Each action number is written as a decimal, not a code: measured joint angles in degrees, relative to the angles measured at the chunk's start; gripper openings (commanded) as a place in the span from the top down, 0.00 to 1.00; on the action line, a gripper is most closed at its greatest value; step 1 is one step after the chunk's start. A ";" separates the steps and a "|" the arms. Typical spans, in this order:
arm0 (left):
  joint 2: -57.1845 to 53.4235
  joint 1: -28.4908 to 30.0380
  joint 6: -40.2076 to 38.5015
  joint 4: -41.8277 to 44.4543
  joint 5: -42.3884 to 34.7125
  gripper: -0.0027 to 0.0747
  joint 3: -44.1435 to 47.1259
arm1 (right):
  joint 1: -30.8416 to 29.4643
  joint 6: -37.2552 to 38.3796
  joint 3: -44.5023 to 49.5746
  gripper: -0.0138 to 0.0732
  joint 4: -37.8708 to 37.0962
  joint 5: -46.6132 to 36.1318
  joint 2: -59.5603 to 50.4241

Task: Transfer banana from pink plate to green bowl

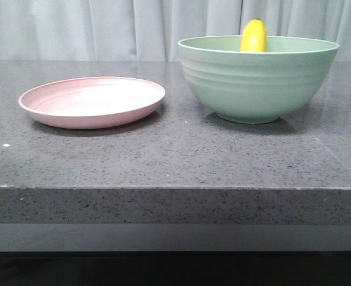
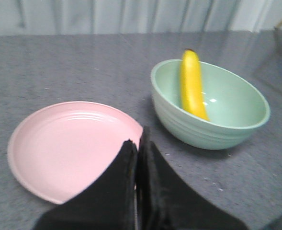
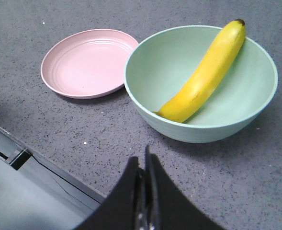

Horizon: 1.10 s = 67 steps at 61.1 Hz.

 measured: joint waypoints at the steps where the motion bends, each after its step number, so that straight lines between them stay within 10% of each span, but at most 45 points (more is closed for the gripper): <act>1: -1.14 0.95 0.00 -0.13 -0.27 0.99 1.03 | 0.00 0.00 0.00 0.92 0.00 0.00 0.00; 24: -30.85 23.05 0.00 0.50 -3.79 0.99 26.37 | 0.00 0.00 0.00 0.92 0.00 0.00 0.00; 67: -40.66 24.44 0.00 0.60 -8.81 0.99 35.50 | 0.00 0.00 0.02 0.92 -0.07 0.26 0.00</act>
